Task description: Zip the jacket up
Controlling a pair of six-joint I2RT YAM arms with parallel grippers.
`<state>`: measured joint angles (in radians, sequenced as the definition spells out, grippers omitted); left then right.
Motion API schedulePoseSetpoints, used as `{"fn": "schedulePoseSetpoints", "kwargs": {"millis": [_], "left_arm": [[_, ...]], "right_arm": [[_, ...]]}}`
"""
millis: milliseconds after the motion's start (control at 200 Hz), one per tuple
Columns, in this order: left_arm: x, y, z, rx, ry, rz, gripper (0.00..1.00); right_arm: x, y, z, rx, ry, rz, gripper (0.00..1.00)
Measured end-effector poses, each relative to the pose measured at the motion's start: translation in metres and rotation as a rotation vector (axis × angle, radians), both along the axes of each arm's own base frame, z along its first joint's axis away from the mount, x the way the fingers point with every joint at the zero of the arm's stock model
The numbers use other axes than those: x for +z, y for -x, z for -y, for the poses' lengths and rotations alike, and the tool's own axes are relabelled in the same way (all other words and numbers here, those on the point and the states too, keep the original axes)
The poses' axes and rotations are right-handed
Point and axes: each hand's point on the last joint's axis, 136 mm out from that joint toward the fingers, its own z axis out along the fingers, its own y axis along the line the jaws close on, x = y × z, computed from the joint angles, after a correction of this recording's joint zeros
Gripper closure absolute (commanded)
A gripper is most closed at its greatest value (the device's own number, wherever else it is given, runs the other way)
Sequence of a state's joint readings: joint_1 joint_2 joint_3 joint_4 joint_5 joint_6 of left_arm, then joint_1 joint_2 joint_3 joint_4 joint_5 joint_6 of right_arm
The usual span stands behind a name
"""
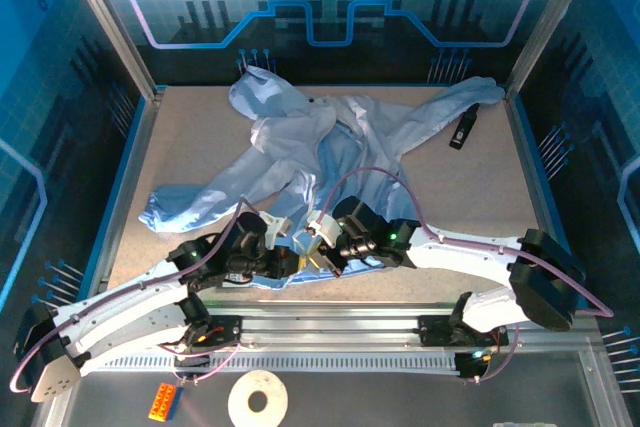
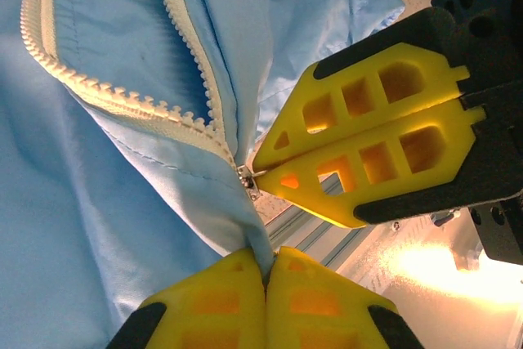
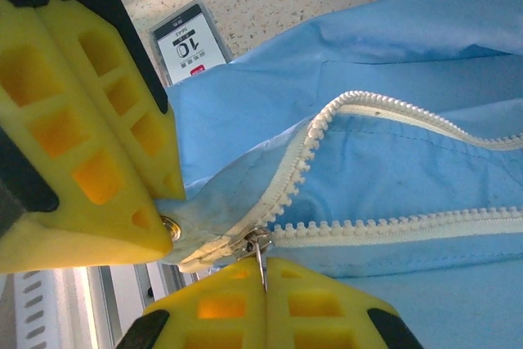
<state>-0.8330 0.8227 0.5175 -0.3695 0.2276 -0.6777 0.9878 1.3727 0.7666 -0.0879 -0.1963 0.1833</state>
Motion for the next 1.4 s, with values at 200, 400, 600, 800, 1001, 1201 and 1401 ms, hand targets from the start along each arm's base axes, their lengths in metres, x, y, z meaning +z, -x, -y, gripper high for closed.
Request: {"fn": "schedulePoseSetpoints", "kwargs": {"millis": [200,400,600,800,1001,1201,1401], "left_arm": [[0.001,0.003,-0.001,-0.007,0.004,-0.005,1.0],[0.001,0.005,-0.001,-0.015,0.005,-0.017,1.0],[0.004,0.006,-0.001,-0.021,0.009,-0.021,1.0],[0.008,0.008,-0.003,-0.021,0.018,-0.013,1.0],[0.008,0.01,-0.005,-0.022,0.018,-0.013,1.0],[0.008,0.011,-0.005,-0.024,0.018,-0.017,1.0],[0.011,0.011,-0.005,-0.023,0.025,-0.01,1.0]], "right_arm": [[0.001,-0.007,0.001,-0.028,0.006,0.029,1.0],[0.003,-0.013,0.004,-0.05,0.012,0.059,1.0],[0.004,-0.022,0.007,-0.075,0.01,0.072,1.0],[0.006,-0.026,0.009,-0.081,0.008,0.08,1.0],[0.008,-0.033,0.011,-0.098,0.005,0.085,1.0],[0.008,-0.043,0.017,-0.126,0.009,0.091,1.0],[0.01,-0.046,0.019,-0.131,0.003,0.094,1.0]]}}
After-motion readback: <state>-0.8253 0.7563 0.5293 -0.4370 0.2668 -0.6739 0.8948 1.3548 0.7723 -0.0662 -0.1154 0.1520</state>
